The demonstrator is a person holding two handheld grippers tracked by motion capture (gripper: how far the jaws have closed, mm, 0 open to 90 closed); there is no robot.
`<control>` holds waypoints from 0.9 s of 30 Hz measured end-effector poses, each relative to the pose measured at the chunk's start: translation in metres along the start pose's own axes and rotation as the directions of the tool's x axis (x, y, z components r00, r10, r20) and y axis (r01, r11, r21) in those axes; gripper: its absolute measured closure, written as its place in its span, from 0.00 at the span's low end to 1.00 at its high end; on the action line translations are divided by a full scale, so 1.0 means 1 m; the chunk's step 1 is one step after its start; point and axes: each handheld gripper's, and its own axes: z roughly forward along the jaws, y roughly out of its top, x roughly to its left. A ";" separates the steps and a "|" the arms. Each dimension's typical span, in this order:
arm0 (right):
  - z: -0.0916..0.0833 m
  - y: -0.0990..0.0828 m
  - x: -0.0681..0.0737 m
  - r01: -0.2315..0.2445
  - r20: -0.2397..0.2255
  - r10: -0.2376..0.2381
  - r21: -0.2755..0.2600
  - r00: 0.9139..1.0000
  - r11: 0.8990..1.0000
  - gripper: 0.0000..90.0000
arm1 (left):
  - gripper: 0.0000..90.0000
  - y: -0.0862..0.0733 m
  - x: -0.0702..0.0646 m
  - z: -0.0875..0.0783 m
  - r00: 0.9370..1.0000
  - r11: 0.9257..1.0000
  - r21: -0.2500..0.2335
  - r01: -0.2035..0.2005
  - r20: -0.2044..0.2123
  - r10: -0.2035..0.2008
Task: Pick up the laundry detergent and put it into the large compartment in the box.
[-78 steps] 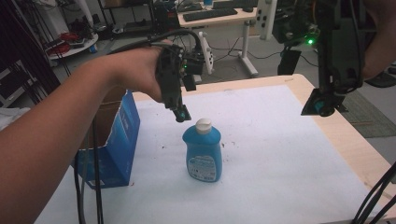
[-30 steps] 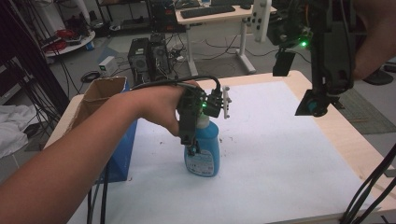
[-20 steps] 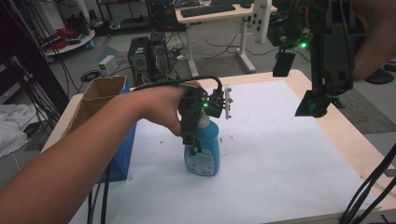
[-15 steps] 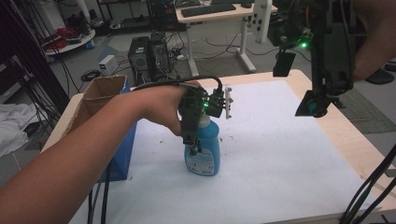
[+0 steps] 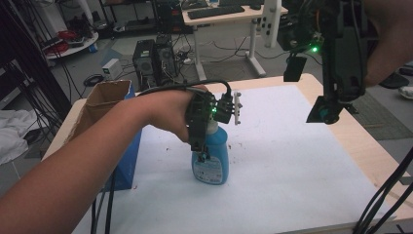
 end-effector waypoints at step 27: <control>0.003 0.000 -0.002 0.001 -0.003 -0.001 0.003 1.000 1.000 0.02 | 0.27 0.003 -0.001 0.001 1.000 1.000 0.025 -0.014 0.010 0.014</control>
